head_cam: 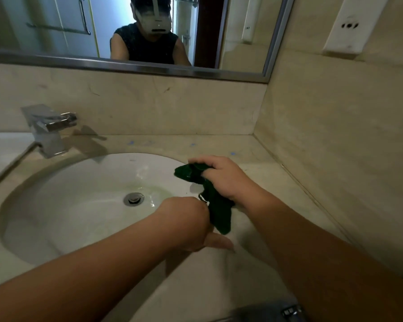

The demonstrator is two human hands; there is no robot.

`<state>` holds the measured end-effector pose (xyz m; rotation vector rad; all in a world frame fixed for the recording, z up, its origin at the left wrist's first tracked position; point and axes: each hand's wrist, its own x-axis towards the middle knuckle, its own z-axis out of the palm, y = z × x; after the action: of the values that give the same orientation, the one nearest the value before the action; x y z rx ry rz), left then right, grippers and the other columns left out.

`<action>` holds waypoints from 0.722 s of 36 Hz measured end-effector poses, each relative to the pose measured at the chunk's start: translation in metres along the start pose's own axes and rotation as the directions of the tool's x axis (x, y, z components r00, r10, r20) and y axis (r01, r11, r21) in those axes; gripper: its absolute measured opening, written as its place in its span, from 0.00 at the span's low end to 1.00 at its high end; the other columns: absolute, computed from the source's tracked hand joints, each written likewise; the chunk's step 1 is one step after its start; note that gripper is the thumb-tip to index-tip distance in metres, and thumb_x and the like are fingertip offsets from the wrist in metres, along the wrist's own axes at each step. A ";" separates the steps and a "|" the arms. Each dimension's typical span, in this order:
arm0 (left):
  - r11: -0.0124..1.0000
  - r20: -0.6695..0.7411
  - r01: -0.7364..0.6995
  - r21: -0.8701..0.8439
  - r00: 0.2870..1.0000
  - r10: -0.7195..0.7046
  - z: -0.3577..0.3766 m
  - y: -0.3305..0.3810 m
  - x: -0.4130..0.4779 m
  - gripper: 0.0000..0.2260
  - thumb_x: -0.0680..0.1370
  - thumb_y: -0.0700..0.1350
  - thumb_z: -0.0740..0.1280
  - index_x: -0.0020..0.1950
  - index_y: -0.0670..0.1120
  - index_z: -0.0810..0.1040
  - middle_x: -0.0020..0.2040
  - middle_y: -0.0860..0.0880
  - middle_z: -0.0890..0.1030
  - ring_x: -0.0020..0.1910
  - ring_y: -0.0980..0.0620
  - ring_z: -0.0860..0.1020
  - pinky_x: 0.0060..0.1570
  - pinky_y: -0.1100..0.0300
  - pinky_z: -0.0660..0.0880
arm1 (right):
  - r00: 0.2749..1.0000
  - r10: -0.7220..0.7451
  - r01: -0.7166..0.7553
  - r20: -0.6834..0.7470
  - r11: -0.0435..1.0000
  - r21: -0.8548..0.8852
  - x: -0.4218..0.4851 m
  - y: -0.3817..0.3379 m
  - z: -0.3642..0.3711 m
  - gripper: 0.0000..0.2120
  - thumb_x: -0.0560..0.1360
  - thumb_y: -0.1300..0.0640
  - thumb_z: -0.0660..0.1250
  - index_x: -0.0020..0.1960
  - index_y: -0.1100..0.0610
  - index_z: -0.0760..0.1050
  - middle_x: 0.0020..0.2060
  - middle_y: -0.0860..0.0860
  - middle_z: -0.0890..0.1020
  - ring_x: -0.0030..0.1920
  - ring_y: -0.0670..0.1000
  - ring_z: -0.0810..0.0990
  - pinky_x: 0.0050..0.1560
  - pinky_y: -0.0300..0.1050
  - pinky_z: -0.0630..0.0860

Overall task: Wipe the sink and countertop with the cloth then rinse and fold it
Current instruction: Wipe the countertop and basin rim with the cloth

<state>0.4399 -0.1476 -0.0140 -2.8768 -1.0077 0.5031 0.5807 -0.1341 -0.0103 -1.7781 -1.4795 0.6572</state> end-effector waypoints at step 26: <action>0.914 -0.205 -0.295 -0.277 0.948 0.244 0.025 -0.047 0.064 0.52 0.71 0.81 0.58 0.86 0.53 0.50 0.86 0.52 0.50 0.82 0.50 0.58 0.78 0.52 0.63 | 0.925 0.248 -0.379 -0.289 0.679 -0.629 0.055 0.161 -0.101 0.27 0.81 0.61 0.55 0.80 0.61 0.61 0.78 0.60 0.63 0.76 0.62 0.65 0.78 0.57 0.61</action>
<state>0.4507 -0.0724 -0.0489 -3.2886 -0.7186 0.1167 0.7672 -0.1144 -0.0724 -2.6241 -1.3835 0.0725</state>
